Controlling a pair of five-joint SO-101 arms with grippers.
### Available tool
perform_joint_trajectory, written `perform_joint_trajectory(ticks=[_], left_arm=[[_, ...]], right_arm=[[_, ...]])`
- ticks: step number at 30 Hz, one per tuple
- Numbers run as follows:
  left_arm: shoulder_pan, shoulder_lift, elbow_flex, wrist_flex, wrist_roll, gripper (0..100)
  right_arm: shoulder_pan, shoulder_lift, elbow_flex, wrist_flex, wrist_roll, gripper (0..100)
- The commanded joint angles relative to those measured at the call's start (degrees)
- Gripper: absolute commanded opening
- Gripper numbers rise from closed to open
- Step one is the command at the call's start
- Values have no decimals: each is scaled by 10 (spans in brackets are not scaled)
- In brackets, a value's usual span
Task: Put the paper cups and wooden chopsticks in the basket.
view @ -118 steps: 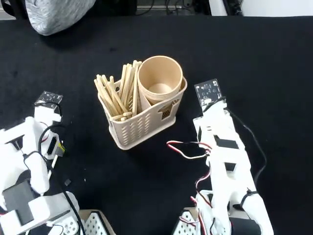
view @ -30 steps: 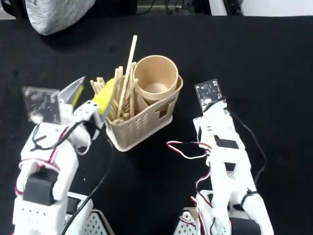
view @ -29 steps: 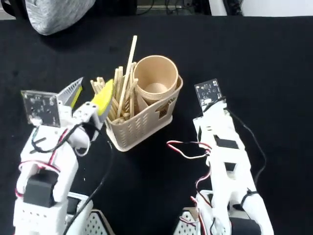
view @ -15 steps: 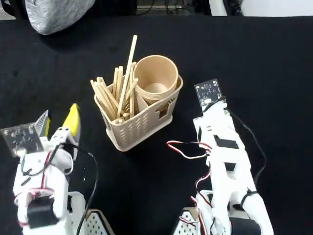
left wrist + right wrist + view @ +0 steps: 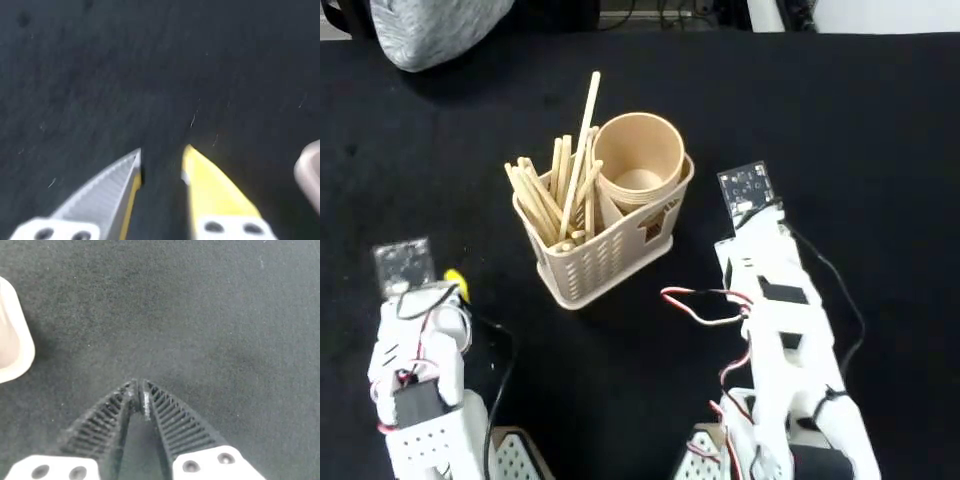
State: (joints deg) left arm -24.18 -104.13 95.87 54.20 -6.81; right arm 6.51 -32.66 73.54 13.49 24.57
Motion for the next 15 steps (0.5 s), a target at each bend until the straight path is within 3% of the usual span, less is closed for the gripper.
perform_joint_trajectory(ticks=[1,7,10,15], left_arm=[[22,-3,15,-10,-55,35],[26,-3,15,18,-61,57],[25,-3,15,77,-61,57],[24,-3,15,178,-61,55]], right_arm=[[-4,-23,5,-6,-1,13],[-67,-136,92,-11,4,15],[-107,-194,166,-19,4,15],[-84,-272,226,-35,4,13]])
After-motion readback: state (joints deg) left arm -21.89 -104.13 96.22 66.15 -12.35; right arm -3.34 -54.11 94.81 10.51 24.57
